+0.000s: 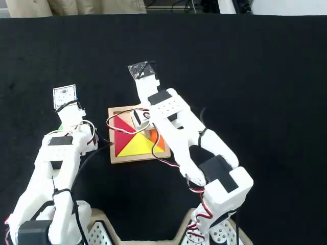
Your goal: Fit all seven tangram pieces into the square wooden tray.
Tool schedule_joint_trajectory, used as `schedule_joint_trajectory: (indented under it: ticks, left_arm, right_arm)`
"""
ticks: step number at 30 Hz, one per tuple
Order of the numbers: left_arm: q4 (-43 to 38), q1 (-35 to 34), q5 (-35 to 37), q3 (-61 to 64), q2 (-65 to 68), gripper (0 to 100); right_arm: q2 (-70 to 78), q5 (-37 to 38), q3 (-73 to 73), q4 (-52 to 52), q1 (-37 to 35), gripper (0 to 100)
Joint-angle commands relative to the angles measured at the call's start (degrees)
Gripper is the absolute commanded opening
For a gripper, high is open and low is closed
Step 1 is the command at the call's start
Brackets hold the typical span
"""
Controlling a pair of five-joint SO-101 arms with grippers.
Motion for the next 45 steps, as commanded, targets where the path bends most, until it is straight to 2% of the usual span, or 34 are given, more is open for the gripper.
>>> schedule_joint_trajectory:
  ticks: [1, 4, 8, 10, 18, 26, 36, 45]
  left_arm:
    - [-1.1, 0.5, 0.5, -0.5, -1.8, 11]
    - [-1.1, 0.5, 0.5, -0.5, -1.8, 11]
    - [-1.1, 0.4, 0.5, -0.5, -1.8, 11]
    - [-1.1, 0.4, 0.5, -0.5, -1.8, 11]
    - [-1.1, 0.6, 0.5, -0.5, -1.8, 11]
    - [-1.1, 0.7, 0.5, -0.5, -1.8, 11]
    - [-1.1, 0.7, 0.5, -0.5, -1.8, 11]
    - [-1.1, 0.7, 0.5, -0.5, -1.8, 11]
  right_arm:
    - [-0.5, -0.2, -3.0, -1.1, 1.5, 1.6]
    - [-0.5, -0.2, -3.0, -0.8, 1.5, 3.0]
    - [-0.5, -0.2, -2.7, -0.5, 1.5, 17.3]
    - [-0.5, -0.2, -2.4, -0.5, 1.4, 19.9]
    - [-0.9, 2.4, -2.3, -0.5, 1.1, 17.8]
    - [-0.8, 2.3, -1.6, -0.5, -4.0, 17.7]
    - [-1.0, 2.5, -2.1, -0.4, -4.3, 17.7]
    - [-1.0, 2.6, -3.0, 1.1, -7.4, 17.7]
